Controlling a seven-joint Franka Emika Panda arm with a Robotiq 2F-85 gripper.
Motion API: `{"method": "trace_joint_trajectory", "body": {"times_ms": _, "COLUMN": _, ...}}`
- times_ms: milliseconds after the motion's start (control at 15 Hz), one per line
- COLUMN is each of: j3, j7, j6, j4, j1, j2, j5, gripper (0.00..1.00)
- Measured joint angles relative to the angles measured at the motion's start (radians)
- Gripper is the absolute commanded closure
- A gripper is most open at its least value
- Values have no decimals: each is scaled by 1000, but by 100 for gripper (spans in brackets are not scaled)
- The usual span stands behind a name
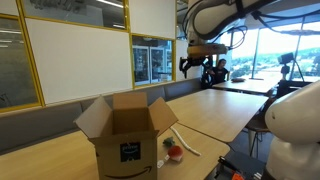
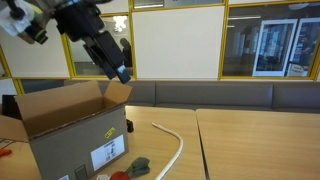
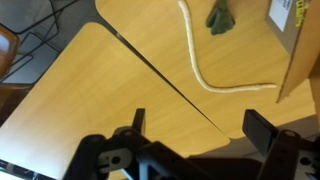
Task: Put the measuring tape, turnip plushie and the rope in the box respectively then move the box to the right, then put the black object in the box
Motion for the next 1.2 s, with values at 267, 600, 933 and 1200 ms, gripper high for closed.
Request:
{"method": "trace_joint_trajectory", "body": {"times_ms": 267, "j3": -46, "j7": 0, "j6": 43, "j4": -84, "j1": -36, "j2": 96, "j5": 4, "gripper": 0}}
{"method": "trace_joint_trajectory", "body": {"times_ms": 600, "j3": -128, "j7": -28, "j6": 154, "j4": -162, "j1": -35, "j2": 259, "j5": 90, "gripper": 0}}
{"method": "trace_joint_trajectory", "body": {"times_ms": 933, "j3": -197, "j7": -166, "j6": 236, "j4": -178, "j1": 1, "j2": 404, "j5": 282, "gripper": 0}}
{"method": "trace_joint_trajectory", "body": {"times_ms": 1200, "j3": -227, "j7": -342, "j6": 318, "j4": -178, "j1": 56, "j2": 482, "j5": 451, "gripper": 0}}
